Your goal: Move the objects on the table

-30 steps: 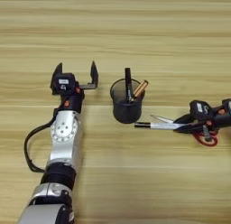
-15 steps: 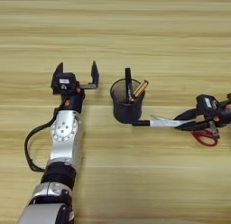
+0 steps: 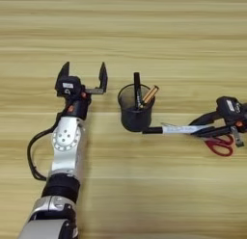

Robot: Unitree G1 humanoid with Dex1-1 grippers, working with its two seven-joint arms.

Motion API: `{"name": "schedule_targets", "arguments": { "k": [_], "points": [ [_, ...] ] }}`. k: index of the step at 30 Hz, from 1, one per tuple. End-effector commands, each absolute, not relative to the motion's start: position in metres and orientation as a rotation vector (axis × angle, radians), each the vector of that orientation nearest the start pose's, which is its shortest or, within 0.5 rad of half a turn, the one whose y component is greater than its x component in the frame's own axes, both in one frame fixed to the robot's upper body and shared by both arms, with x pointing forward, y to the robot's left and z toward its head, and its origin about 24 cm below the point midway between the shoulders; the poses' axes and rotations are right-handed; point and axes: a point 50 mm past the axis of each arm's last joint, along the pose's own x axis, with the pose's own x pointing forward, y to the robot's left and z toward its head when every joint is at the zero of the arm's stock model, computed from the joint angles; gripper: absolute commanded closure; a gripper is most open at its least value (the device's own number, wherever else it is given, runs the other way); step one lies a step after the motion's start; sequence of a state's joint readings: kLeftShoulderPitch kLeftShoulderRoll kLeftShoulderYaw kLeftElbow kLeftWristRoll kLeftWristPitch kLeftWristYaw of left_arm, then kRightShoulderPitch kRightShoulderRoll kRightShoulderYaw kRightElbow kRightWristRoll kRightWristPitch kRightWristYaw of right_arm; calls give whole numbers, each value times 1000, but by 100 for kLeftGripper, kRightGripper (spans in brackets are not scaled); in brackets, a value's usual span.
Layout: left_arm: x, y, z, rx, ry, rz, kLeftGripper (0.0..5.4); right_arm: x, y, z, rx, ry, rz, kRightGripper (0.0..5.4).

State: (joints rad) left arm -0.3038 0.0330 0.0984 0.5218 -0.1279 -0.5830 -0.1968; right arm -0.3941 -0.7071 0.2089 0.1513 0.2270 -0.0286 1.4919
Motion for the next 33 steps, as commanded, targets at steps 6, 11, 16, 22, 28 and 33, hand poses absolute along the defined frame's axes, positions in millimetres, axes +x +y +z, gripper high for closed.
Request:
{"name": "schedule_targets", "arguments": {
  "k": [6, 11, 16, 22, 28, 33],
  "points": [
    [289, 149, 83, 15, -437, -344, 0, 266, -193, 120, -584, 220, 1580, 465],
    [285, 154, 99, 25, -460, -455, 0, 264, -191, 120, -580, 218, 1585, 465],
    [279, 157, 117, 10, -497, -571, 0, 262, -190, 122, -586, 214, 1587, 465],
    [266, 148, 126, -54, -483, -757, 0, 260, -189, 126, -599, 208, 1595, 465],
    [249, 134, 120, -32, -428, -952, 0, 259, -187, 129, -611, 204, 1600, 465],
    [234, 126, 116, -17, -375, -1114, 0, 260, -185, 131, -621, 201, 1605, 465]
  ]
}}
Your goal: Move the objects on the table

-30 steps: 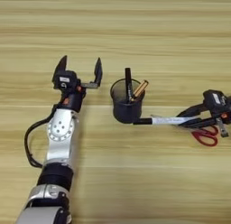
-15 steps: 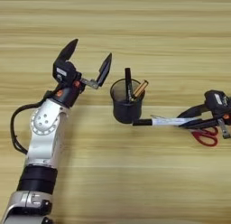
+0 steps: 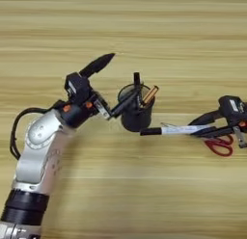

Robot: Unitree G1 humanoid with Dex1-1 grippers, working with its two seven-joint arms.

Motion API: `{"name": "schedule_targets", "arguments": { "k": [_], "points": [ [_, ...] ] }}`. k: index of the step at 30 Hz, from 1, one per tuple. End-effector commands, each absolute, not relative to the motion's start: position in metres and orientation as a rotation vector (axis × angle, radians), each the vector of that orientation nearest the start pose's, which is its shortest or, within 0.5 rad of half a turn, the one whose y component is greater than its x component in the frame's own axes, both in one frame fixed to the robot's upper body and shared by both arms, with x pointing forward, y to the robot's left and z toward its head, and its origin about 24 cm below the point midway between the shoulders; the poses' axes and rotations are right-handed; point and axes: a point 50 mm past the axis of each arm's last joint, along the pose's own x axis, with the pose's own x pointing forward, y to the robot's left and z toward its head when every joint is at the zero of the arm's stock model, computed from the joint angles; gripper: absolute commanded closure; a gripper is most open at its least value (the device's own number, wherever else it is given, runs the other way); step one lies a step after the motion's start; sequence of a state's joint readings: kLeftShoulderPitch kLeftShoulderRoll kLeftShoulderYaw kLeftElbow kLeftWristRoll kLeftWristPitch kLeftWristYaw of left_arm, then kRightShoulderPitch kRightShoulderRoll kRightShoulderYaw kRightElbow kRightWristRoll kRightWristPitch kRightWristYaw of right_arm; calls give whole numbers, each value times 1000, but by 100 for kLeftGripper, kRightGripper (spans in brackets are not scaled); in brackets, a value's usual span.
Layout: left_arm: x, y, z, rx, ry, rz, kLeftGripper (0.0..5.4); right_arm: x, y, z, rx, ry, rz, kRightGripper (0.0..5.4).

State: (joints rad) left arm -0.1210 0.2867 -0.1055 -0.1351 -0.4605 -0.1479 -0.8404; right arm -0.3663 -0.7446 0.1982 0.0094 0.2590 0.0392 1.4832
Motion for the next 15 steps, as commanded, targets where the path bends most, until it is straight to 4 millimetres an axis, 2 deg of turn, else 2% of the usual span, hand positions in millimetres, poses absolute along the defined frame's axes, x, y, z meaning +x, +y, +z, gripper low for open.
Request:
{"name": "schedule_targets", "arguments": {
  "k": [1, 15],
  "points": [
    [232, 125, 116, -16, -369, -1133, 0, 260, -185, 131, -623, 201, 1607, 465],
    [215, 119, 103, 58, -263, -1332, 0, 260, -183, 137, -641, 192, 1622, 465]
  ]
}}
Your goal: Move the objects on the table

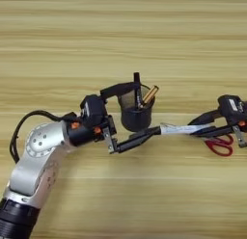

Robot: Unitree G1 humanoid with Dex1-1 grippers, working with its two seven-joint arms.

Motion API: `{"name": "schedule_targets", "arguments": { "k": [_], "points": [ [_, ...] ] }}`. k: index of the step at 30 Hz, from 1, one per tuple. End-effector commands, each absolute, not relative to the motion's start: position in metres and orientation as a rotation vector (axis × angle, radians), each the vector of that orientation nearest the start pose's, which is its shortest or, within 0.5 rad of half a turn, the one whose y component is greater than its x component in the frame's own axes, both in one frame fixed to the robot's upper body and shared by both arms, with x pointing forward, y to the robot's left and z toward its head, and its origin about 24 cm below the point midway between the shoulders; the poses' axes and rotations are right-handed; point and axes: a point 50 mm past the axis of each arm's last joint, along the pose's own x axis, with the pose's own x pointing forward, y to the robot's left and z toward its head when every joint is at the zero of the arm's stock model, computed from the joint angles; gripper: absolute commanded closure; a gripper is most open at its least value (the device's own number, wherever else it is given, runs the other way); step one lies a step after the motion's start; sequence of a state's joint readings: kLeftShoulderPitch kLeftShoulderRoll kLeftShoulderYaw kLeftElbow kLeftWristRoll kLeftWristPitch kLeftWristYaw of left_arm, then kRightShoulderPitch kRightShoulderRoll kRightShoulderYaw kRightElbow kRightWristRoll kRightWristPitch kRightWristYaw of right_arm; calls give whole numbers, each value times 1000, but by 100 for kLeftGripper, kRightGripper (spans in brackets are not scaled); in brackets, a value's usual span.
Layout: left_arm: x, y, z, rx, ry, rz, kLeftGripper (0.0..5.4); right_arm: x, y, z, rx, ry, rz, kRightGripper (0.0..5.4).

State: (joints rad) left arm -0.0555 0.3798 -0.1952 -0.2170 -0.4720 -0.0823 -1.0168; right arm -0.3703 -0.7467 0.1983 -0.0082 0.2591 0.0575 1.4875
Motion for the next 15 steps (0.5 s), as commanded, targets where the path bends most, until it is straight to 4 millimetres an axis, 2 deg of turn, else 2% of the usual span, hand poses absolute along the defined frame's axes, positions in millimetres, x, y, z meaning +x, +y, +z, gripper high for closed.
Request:
{"name": "schedule_targets", "arguments": {
  "k": [1, 15],
  "points": [
    [215, 118, 102, 58, -257, -1336, 0, 260, -183, 138, -642, 191, 1623, 465],
    [212, 113, 87, 94, -153, -1405, 0, 258, -178, 143, -634, 167, 1646, 465]
  ]
}}
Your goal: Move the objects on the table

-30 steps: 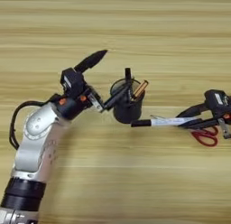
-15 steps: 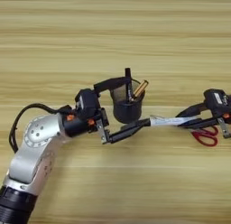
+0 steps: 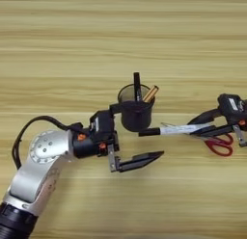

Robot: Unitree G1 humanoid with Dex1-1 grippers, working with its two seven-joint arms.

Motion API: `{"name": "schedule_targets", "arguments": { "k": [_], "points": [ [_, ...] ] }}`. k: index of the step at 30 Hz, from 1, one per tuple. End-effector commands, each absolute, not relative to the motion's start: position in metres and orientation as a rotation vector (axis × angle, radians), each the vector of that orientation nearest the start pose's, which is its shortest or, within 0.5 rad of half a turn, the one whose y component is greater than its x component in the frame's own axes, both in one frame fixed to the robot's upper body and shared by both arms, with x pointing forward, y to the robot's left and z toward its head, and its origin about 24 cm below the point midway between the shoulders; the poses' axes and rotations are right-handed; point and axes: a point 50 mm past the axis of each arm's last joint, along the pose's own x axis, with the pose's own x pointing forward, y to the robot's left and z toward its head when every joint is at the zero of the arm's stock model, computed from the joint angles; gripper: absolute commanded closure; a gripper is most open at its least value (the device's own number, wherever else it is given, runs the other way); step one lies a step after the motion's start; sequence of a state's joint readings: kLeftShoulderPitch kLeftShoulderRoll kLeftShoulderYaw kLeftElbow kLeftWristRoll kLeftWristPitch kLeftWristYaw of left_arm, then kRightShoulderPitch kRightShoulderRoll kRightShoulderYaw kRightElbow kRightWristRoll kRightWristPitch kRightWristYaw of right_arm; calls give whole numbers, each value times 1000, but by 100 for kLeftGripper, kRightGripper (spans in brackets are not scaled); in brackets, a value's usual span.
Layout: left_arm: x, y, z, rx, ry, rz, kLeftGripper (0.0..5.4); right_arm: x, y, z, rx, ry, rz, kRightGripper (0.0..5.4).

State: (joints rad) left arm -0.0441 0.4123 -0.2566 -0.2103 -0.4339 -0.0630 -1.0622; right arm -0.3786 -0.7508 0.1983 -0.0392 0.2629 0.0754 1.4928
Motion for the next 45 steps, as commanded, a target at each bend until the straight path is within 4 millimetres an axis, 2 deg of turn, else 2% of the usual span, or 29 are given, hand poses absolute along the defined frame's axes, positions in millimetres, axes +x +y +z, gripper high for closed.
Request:
{"name": "schedule_targets", "arguments": {
  "k": [1, 18, 33, 45],
  "points": [
    [212, 113, 86, 95, -148, -1404, 0, 258, -177, 143, -633, 165, 1647, 465],
    [211, 105, 74, 113, -99, -1430, 0, 263, -175, 147, -628, 128, 1622, 465],
    [205, 101, 83, 117, -142, -1457, 0, 270, -175, 135, -662, 168, 1599, 465],
    [204, 101, 82, 120, -134, -1464, 0, 272, -173, 139, -659, 143, 1585, 465]
  ]
}}
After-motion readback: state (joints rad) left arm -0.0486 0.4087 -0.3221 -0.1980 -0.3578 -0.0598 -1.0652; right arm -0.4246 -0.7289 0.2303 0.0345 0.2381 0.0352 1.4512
